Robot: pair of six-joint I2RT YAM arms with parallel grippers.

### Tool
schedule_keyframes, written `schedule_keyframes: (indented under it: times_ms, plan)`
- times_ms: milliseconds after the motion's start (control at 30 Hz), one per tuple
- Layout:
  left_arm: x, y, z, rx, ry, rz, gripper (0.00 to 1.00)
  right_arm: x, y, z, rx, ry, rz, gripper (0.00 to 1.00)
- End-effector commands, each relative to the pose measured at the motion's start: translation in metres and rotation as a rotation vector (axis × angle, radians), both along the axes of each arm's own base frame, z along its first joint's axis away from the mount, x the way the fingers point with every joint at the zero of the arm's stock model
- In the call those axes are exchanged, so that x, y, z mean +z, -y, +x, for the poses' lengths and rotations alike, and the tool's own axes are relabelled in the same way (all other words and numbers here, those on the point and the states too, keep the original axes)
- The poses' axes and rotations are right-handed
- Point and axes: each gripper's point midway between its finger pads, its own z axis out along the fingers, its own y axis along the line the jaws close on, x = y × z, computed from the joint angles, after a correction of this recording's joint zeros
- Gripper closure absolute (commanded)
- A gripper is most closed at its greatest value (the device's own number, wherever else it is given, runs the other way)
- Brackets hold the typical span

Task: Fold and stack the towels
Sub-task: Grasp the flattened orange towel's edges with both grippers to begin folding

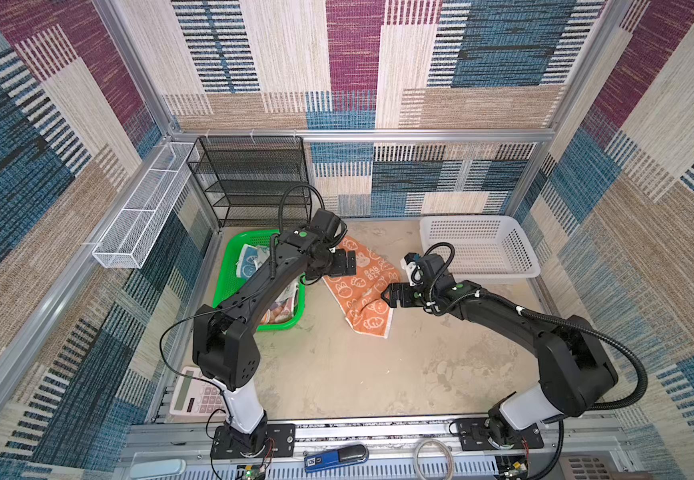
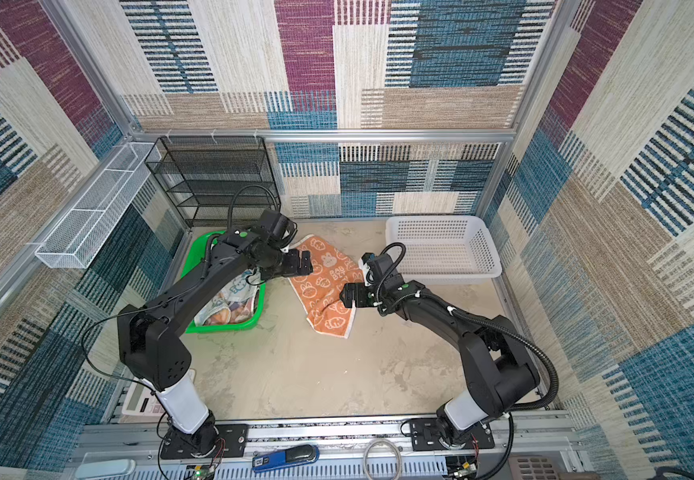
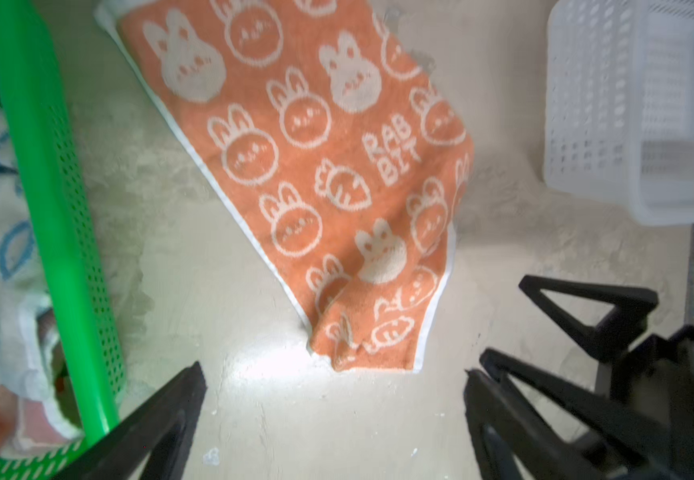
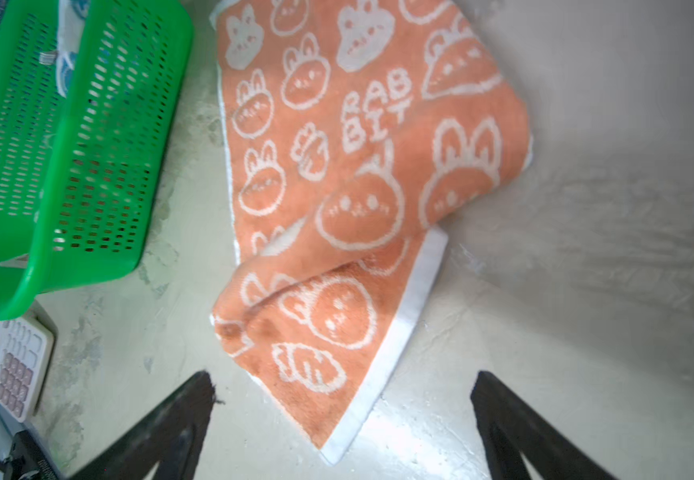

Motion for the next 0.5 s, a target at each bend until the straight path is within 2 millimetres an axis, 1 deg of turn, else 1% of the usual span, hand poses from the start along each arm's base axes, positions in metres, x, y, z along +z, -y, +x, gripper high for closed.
schedule_keyframes:
  times_ms: [0,100,167,267,300,367,467]
  plan:
    - [-0.014,0.02,-0.013,0.021,-0.043,-0.103,0.0,-0.008,-0.006,0.014,-0.005,0.025,0.034,0.09]
    - [-0.033,0.03,-0.021,0.032,-0.098,-0.125,0.01,-0.024,-0.002,0.023,-0.023,0.006,0.037,0.17]
    - [-0.04,0.039,-0.021,0.035,-0.119,-0.154,0.01,-0.034,0.001,0.03,-0.038,-0.007,0.039,0.24]
    - [-0.048,0.053,-0.016,0.021,-0.133,-0.166,0.0,-0.045,0.004,0.04,-0.055,-0.019,0.047,0.34]
    - [-0.054,0.056,-0.013,0.019,-0.143,-0.16,0.01,-0.048,0.003,0.041,-0.055,-0.026,0.049,0.39]
    - [-0.07,0.061,-0.008,0.023,-0.178,-0.152,0.01,-0.051,0.0,0.044,-0.046,-0.028,0.06,0.49]
    - [-0.094,0.065,0.002,0.026,-0.215,-0.124,0.01,-0.054,-0.004,0.042,-0.029,-0.039,0.085,0.62]
